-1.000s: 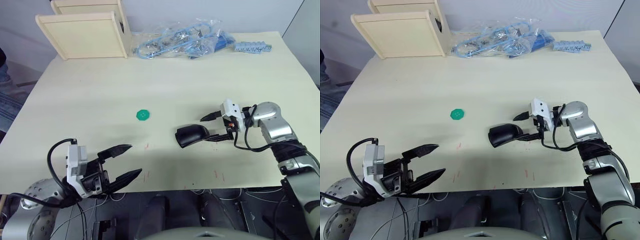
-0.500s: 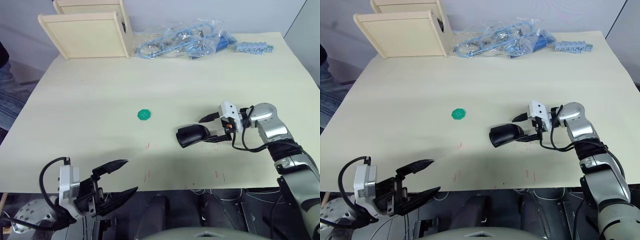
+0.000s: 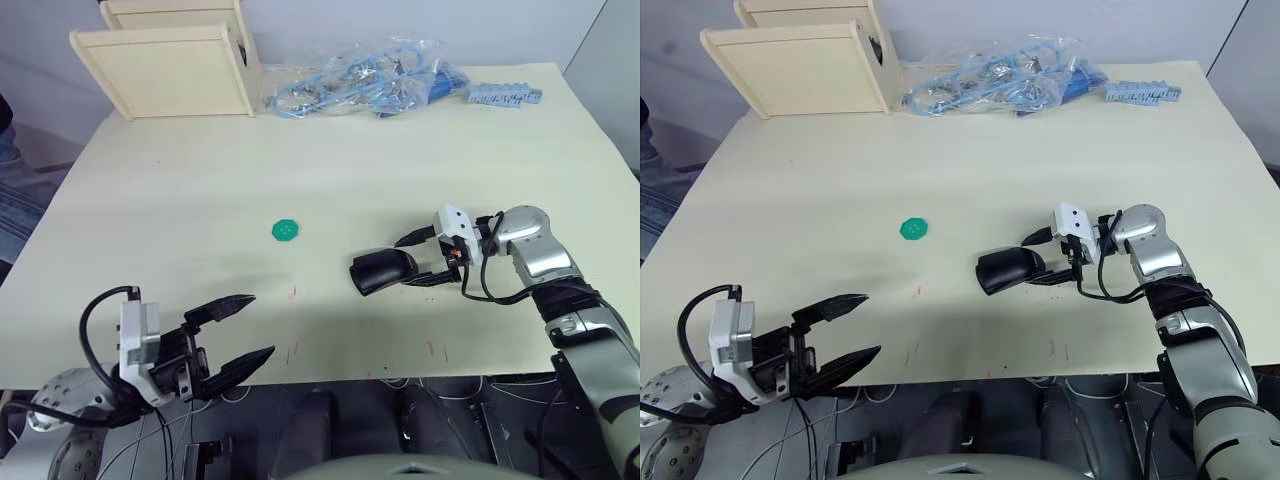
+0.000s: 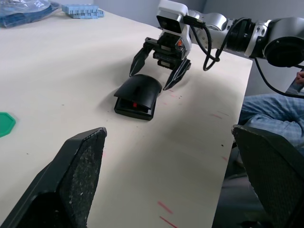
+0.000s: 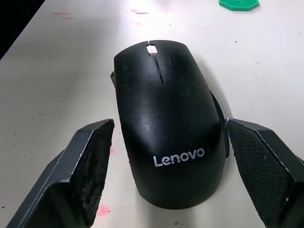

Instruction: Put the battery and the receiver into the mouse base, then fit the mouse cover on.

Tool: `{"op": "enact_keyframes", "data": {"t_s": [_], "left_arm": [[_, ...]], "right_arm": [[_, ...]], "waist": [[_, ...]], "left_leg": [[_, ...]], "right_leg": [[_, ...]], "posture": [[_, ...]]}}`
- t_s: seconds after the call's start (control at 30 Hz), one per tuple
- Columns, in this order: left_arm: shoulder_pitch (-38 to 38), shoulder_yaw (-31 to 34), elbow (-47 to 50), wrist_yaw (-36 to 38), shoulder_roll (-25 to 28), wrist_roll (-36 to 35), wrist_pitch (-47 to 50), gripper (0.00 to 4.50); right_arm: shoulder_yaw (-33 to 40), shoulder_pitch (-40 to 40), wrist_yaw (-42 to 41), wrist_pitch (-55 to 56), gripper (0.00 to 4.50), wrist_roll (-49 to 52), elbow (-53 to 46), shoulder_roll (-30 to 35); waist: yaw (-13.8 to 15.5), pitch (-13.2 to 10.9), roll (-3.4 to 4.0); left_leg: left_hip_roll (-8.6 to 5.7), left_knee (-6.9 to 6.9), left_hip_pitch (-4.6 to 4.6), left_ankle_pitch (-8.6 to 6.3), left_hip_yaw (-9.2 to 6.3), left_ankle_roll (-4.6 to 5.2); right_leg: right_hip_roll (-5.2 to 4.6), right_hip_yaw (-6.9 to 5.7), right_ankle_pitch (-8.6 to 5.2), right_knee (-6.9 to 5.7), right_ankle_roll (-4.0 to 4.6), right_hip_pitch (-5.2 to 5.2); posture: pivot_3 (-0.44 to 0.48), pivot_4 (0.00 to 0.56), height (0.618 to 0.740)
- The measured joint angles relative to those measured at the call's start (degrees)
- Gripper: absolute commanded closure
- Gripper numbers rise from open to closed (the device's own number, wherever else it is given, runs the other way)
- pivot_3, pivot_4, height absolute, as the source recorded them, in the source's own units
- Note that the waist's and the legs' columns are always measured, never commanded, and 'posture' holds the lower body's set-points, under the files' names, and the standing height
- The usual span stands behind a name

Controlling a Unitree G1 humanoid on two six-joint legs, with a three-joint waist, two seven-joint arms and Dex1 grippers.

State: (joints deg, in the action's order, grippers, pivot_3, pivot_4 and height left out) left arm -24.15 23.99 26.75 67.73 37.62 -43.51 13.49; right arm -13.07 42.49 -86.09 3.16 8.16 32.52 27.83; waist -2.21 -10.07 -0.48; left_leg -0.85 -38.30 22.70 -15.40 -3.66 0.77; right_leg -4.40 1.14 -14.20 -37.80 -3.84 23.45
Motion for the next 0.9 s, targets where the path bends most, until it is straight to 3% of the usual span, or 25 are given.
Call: {"op": "enact_keyframes", "data": {"t_s": [0.5, 0.6, 0.9], "left_arm": [[-1.2, 0.0, 0.1, -0.3, -0.1, 0.0, 0.2, 0.00], [-1.5, 0.0, 0.1, -0.3, -0.1, 0.0, 0.2, 0.00], [-1.0, 0.0, 0.1, -0.3, -0.1, 0.0, 0.2, 0.00]], "right_arm": [[0.0, 0.0, 0.1, 0.1, 0.60, -0.5, 0.0, -0.1], [0.0, 0.0, 0.1, 0.1, 1.38, -0.5, 0.0, -0.1], [0.0, 0.3, 0.2, 1.3, 1.38, -1.2, 0.8, -0.4]], "waist": [[0.0, 0.0, 0.00], [0.0, 0.0, 0.00], [0.0, 0.0, 0.00]], "left_leg": [[0.01, 0.00, 0.00, 0.00, 0.00, 0.00], [0.00, 0.00, 0.00, 0.00, 0.00, 0.00], [0.00, 0.00, 0.00, 0.00, 0.00, 0.00]], "right_leg": [[0.00, 0.00, 0.00, 0.00, 0.00, 0.00], [0.00, 0.00, 0.00, 0.00, 0.00, 0.00], [0.00, 0.01, 0.00, 0.00, 0.00, 0.00]], "posture": [[0.000, 0.150, 0.740], [0.000, 0.150, 0.740], [0.000, 0.150, 0.740]]}}
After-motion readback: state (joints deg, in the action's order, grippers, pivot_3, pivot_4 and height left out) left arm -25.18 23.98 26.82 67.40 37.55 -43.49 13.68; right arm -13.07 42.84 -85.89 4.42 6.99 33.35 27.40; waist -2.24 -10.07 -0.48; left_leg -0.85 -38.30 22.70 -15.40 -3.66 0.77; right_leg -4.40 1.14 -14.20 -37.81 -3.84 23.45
